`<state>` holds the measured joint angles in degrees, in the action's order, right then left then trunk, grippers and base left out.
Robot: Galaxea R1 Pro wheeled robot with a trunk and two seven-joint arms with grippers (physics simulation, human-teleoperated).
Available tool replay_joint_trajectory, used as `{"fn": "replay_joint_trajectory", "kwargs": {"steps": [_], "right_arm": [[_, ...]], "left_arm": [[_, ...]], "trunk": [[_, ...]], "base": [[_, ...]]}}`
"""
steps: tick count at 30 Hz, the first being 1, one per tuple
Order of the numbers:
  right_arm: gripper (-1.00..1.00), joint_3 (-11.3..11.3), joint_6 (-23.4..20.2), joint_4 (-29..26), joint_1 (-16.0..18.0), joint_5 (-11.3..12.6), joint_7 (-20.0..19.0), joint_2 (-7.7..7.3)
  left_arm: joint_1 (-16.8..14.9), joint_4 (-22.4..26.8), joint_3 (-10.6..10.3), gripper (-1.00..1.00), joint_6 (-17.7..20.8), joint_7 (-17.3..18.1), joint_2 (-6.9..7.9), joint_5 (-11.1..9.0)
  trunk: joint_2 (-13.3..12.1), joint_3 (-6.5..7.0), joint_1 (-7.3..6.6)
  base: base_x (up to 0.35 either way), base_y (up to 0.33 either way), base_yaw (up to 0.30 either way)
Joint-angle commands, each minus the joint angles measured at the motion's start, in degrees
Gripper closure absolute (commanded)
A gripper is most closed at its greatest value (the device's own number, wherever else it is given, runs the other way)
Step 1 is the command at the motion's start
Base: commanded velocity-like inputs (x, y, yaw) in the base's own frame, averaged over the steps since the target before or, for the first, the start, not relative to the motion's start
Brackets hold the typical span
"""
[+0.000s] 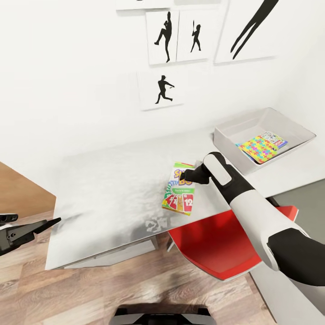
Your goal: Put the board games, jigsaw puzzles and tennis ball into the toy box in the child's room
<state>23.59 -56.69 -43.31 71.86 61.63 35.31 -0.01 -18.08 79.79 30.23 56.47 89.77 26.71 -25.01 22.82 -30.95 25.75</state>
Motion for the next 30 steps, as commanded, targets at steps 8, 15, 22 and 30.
{"fn": "replay_joint_trajectory", "kwargs": {"steps": [8,15,22,30], "right_arm": [[-1.00,0.32,1.14,-0.03,0.04,0.44,0.53,0.60],[-1.00,0.42,1.45,-0.08,0.04,0.43,0.48,0.86],[-1.00,0.41,1.55,-0.21,0.04,0.42,0.47,1.03],[-1.00,0.60,1.58,-0.38,0.04,0.43,0.47,3.22]], "left_arm": [[-0.03,0.01,-0.02,-1.00,0.58,0.23,0.01,0.05],[-0.03,0.01,0.00,-1.00,0.57,0.23,0.09,0.05],[-0.03,0.01,0.00,-1.00,0.56,0.23,0.10,0.05],[-0.03,0.03,0.00,-1.00,0.49,0.23,0.10,0.05]], "trunk": [[0.10,-0.17,0.03],[0.10,-0.33,0.03],[0.10,-0.54,0.03],[0.10,-0.87,0.03]], "base": [[0.000,0.000,0.000],[0.000,0.000,0.000],[0.000,0.000,0.000],[0.000,0.000,0.000]]}}
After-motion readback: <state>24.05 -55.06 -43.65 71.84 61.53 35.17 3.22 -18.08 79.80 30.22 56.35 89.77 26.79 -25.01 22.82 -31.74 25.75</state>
